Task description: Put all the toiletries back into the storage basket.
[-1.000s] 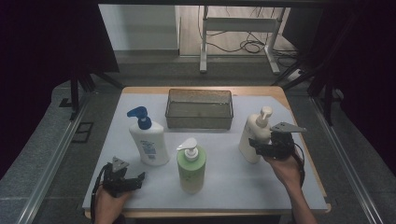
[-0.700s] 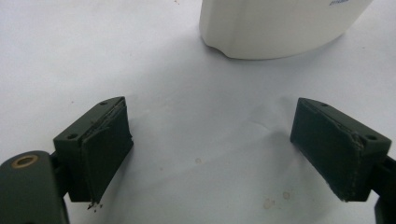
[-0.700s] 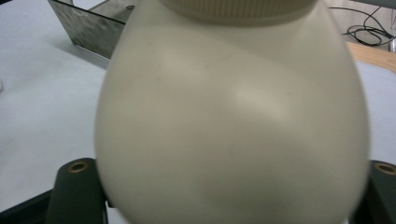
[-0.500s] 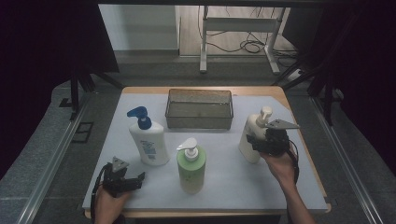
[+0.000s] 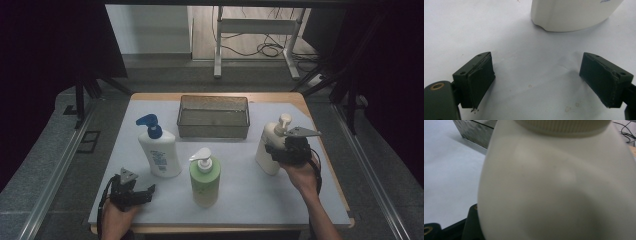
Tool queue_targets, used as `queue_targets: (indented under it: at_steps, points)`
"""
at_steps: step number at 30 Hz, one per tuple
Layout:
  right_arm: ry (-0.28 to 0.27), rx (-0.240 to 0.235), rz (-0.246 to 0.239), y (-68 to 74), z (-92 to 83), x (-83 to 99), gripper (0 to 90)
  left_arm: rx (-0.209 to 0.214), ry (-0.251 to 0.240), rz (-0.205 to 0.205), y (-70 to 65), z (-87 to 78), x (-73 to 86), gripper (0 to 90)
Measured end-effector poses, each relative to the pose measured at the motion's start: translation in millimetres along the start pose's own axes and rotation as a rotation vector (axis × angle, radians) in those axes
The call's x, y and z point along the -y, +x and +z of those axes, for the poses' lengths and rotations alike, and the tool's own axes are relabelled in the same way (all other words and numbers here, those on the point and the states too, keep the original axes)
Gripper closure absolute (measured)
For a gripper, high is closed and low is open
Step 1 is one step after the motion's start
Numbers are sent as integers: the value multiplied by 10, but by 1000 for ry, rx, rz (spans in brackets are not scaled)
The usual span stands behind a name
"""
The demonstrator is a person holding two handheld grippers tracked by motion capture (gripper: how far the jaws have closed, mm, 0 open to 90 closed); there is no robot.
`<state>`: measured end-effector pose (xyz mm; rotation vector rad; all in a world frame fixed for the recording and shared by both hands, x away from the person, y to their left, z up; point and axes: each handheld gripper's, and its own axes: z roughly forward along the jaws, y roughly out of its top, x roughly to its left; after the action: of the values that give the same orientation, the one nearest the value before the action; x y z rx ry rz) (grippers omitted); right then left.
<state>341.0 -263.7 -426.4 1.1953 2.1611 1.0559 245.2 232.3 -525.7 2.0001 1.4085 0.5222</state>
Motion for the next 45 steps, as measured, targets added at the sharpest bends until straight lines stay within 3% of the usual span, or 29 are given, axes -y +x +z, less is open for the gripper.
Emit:
queue_targets:
  at_steps: [16, 35, 45]
  points:
    - [-16, -50, -9, -17, -166, -130, 391, 0, 0, 0, 0, 0, 0, 117]
    - [-44, -142, -56, 162, -161, -446, 391, 0, 0, 0, 0, 0, 0, 117]
    - [-52, -166, -79, 265, -111, -668, 392, 0, 0, 4, 3, 0, 0, 117]
